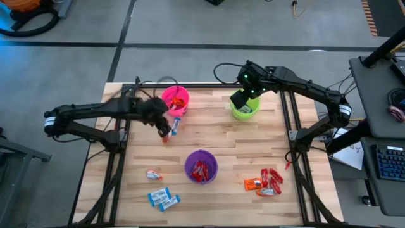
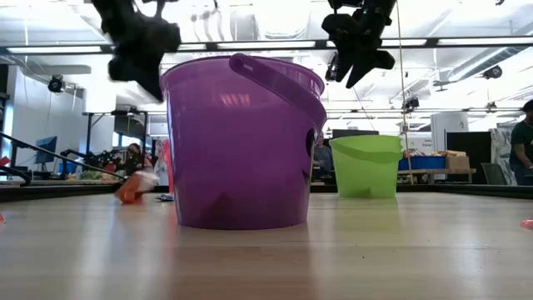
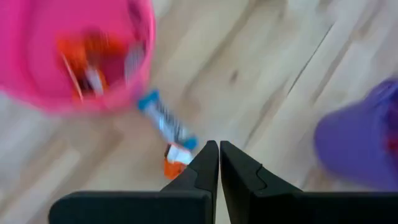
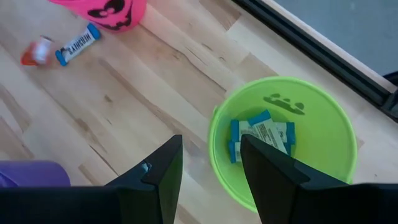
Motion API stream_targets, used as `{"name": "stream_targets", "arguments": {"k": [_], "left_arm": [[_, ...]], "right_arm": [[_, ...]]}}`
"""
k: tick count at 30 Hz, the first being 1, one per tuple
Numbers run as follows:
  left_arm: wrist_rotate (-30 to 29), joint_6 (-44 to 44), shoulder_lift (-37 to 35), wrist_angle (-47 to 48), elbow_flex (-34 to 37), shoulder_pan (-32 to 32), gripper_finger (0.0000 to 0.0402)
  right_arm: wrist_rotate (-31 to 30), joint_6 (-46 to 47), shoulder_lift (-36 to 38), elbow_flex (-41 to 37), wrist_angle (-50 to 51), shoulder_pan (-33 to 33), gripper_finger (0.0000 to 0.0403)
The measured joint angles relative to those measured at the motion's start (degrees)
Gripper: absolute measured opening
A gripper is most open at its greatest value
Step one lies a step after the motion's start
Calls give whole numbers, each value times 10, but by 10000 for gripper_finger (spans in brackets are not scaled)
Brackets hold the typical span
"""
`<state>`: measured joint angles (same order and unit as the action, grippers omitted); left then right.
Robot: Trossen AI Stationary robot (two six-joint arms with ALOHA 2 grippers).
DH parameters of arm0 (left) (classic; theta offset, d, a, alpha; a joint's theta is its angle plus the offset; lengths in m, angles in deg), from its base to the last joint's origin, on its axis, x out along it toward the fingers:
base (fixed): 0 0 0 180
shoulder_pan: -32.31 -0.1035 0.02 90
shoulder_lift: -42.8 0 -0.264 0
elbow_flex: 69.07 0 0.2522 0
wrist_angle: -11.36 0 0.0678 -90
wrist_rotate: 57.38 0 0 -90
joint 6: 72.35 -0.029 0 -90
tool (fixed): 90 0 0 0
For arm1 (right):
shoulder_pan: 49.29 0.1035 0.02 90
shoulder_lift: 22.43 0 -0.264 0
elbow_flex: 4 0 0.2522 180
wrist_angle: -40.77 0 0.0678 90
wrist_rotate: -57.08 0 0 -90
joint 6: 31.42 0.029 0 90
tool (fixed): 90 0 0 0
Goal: Sort candy
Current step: Put the orange chocolate into the pink bucket
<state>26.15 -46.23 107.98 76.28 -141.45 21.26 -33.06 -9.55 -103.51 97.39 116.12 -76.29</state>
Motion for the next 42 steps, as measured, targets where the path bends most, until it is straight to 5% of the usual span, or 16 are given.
{"name": "stream_targets", "arguments": {"k": [7, 12, 21, 29, 42], "left_arm": [[48, -80, -18, 65, -51, -14, 0], [77, -81, -16, 75, -3, -12, 16], [56, 65, 21, -110, 148, -7, 140], [26, 105, 108, -182, 174, 19, 232], [-6, 104, 211, -185, 164, 19, 210]], "right_arm": [[0, 0, 0, 0, -10, 0, 155], [0, -5, 0, 0, -10, 0, 155], [0, -9, 0, 0, -11, 0, 155], [0, -4, 0, 0, -28, 0, 155], [0, 2, 0, 0, -36, 0, 155]]}}
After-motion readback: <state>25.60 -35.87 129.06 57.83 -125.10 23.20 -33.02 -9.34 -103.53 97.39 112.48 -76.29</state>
